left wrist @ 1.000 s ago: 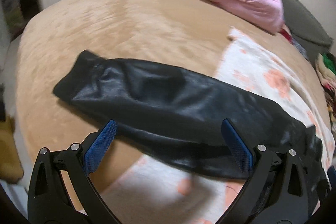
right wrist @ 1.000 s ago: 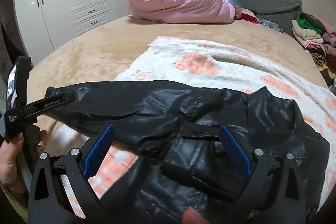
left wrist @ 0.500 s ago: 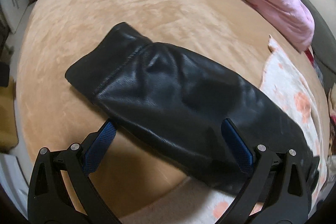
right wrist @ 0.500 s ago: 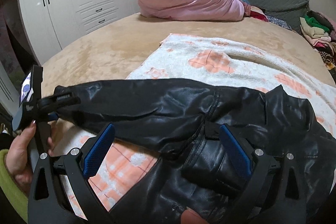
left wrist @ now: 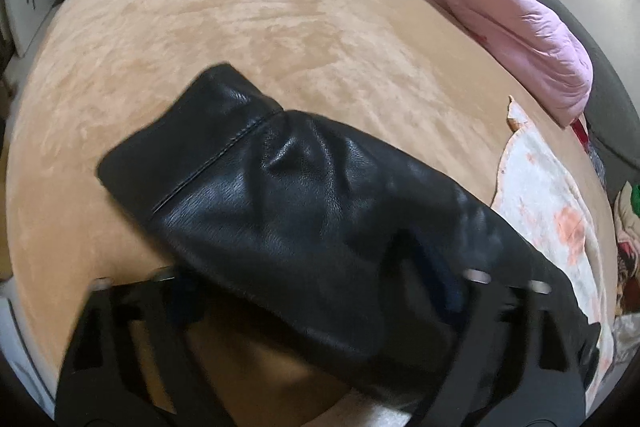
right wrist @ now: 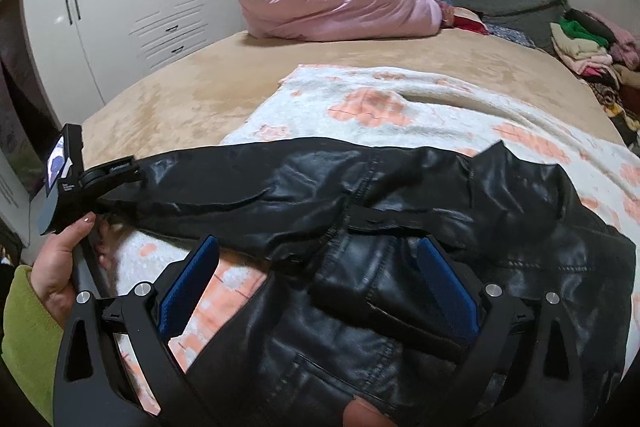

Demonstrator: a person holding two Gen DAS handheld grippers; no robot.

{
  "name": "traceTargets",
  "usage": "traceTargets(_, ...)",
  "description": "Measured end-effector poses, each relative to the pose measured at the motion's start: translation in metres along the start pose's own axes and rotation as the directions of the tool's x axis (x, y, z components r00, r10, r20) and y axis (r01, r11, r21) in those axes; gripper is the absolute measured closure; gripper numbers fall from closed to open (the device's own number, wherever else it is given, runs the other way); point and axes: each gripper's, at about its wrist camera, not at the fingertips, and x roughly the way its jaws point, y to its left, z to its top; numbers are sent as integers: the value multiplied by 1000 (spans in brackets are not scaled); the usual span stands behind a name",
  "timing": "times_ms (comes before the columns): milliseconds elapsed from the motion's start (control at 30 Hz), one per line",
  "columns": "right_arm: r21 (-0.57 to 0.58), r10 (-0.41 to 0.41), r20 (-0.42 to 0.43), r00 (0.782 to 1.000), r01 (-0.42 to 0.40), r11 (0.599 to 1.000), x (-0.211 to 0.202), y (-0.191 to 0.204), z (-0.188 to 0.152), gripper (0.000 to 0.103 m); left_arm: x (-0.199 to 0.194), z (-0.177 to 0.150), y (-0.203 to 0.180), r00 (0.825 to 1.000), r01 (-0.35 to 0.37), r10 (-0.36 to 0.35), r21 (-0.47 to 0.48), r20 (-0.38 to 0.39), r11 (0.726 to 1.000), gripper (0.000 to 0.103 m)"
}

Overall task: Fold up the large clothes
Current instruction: 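Grasp the sleeve cuff with the left gripper and lift it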

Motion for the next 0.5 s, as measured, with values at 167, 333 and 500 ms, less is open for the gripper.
traceTargets(167, 71, -11, 11, 1000, 10, 997, -10, -19, -7, 4, -16, 1, -11, 995, 85, -88, 59, 53, 995, 78)
traceTargets(333, 118, -41, 30, 999, 38, 992, -24, -35, -17, 5, -38, 4, -21, 975, 191, -200, 103, 93, 976, 93)
traceTargets(500, 173, -70, 51, 996, 60, 983, -39, -51, -31, 4, -60, 1, -36, 944, 293, -311, 152, 110, 944, 98)
